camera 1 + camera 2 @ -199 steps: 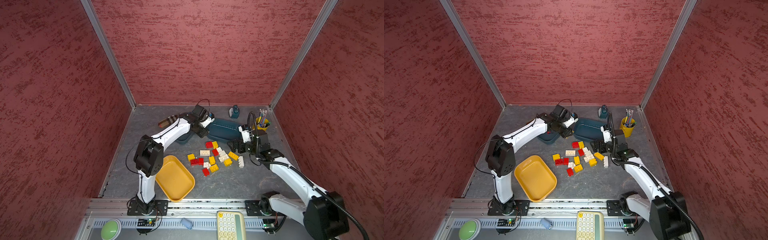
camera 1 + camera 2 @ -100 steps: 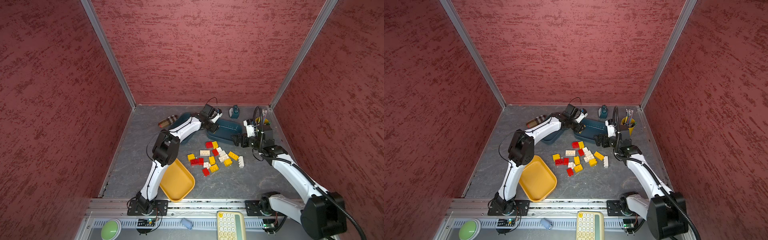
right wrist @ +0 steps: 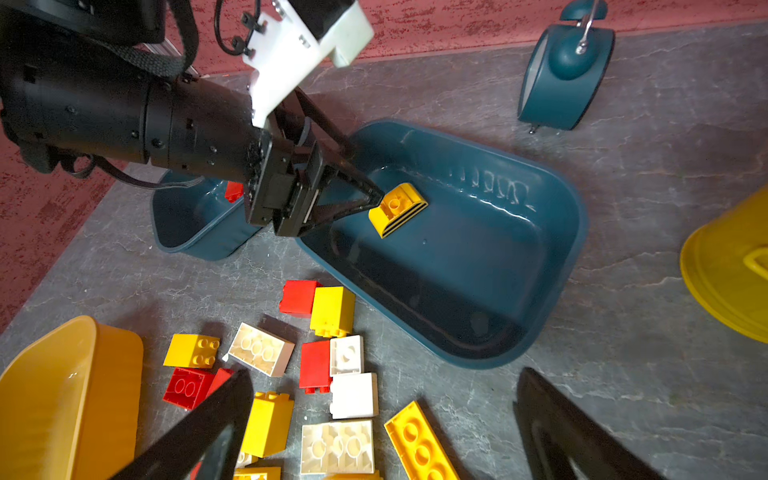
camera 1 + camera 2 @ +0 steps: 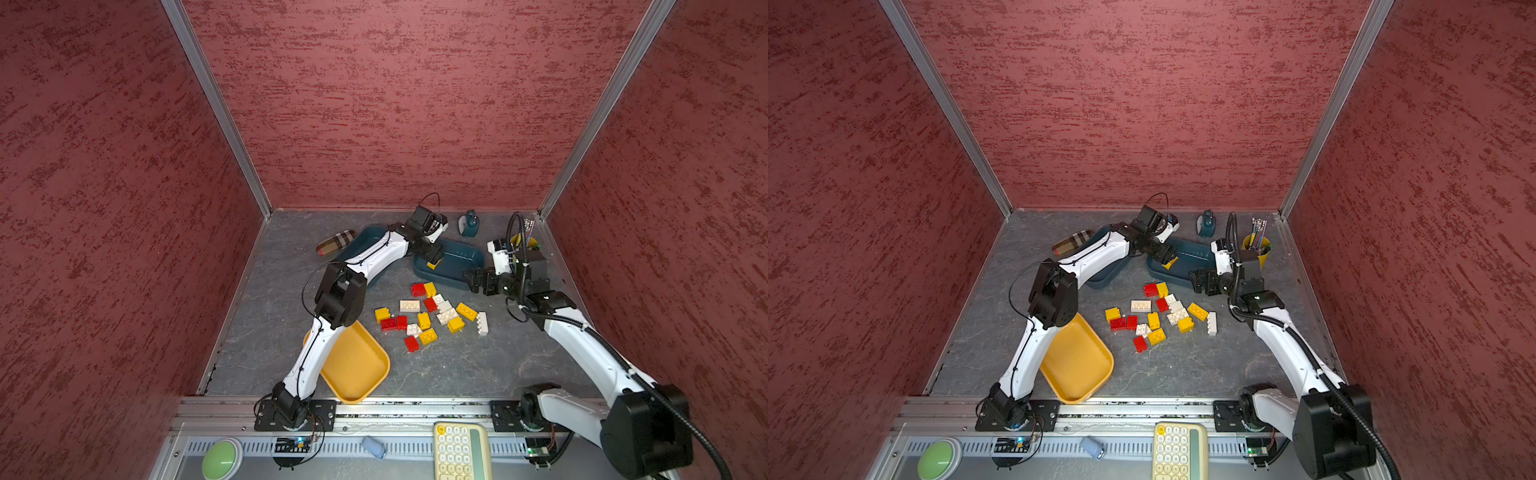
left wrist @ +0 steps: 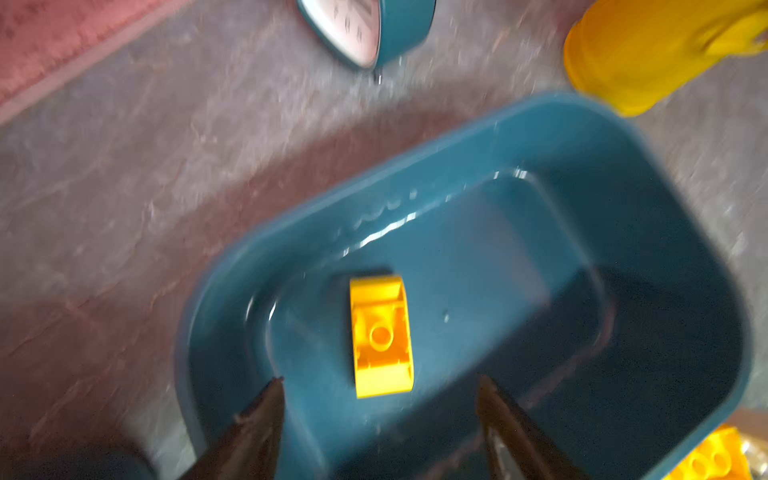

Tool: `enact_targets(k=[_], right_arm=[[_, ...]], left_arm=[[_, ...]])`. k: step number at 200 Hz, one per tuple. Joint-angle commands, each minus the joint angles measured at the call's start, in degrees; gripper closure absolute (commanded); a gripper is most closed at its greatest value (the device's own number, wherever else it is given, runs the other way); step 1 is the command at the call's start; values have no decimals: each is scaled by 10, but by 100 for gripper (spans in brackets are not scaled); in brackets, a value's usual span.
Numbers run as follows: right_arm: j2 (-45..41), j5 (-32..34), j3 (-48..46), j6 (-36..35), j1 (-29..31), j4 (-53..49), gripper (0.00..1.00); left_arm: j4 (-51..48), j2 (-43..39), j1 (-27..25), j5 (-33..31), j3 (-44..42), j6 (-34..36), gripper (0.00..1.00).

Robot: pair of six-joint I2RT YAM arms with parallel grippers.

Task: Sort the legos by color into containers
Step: 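Carry the yellow brick with the left gripper and release it into the larger teal tub, then return the left gripper to the pile and grasp a yellow 2x2 brick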

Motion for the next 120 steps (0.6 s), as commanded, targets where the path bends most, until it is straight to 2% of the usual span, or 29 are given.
enact_targets(k=[1, 63, 101, 120], right_arm=[[-2, -32, 21, -24, -3, -10, 1], [-13, -111, 1, -28, -2, 0, 1], [-28, -138, -16, -16, 3, 16, 1], [-29, -143, -21, -17, 7, 10, 1]], left_arm=[[-81, -67, -4, -11, -28, 14, 24], [-132, -257, -10, -19, -262, 54, 24], [-162, -327, -14, -21, -374, 73, 27], [-154, -346, -22, -42, -420, 84, 30]])
